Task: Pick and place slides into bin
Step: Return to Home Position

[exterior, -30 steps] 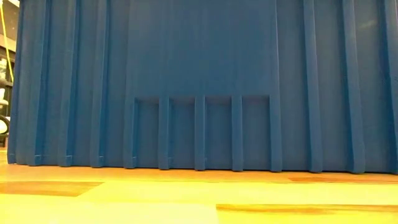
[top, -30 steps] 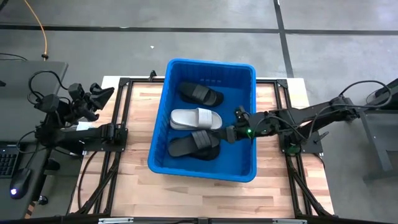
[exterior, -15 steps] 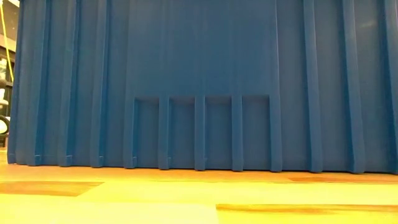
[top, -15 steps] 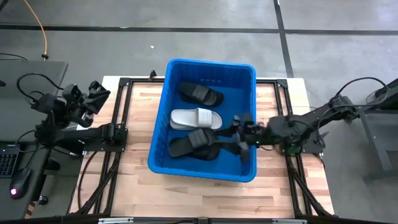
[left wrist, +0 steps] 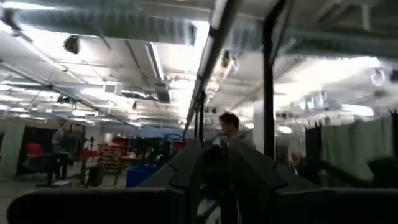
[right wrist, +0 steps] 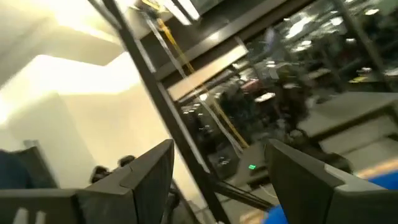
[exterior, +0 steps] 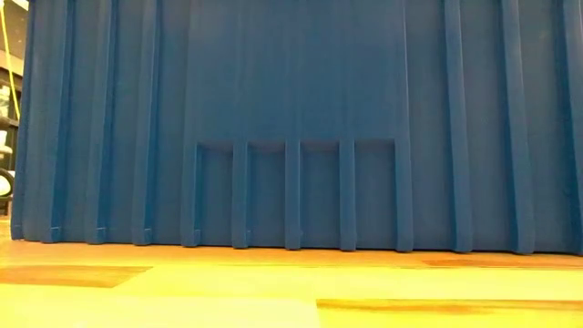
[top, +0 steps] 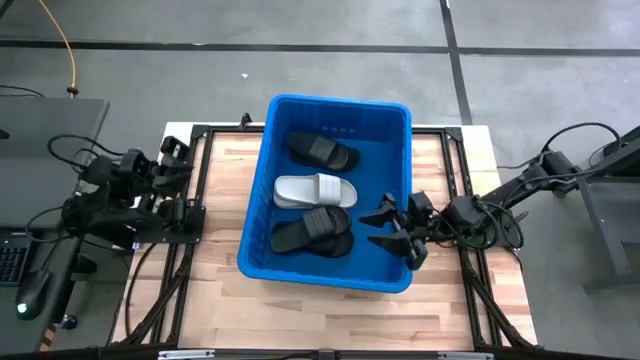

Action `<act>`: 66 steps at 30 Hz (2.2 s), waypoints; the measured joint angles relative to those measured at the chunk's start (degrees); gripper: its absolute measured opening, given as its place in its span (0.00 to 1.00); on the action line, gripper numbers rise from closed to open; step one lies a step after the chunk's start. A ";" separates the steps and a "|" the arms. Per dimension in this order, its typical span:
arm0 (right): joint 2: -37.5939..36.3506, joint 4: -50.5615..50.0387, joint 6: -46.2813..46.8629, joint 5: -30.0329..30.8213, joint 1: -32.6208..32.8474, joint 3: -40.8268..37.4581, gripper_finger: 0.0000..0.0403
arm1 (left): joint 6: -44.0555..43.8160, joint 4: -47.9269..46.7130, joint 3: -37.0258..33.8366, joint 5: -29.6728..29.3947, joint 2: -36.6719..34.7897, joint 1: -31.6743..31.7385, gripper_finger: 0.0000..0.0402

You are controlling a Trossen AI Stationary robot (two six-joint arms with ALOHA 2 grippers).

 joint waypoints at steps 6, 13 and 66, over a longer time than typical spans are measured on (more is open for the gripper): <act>-6.27 12.25 -6.05 4.48 3.78 -10.96 0.59 | 3.47 -8.18 -0.13 2.32 -4.50 0.00 0.18; -14.56 13.52 -9.95 8.85 6.85 -20.89 0.60 | 8.83 -20.38 -0.56 -3.52 -4.82 0.00 0.18; -68.66 -13.00 -24.58 17.58 8.68 -43.96 0.59 | 9.63 -12.38 -18.29 -20.00 -4.82 0.02 0.18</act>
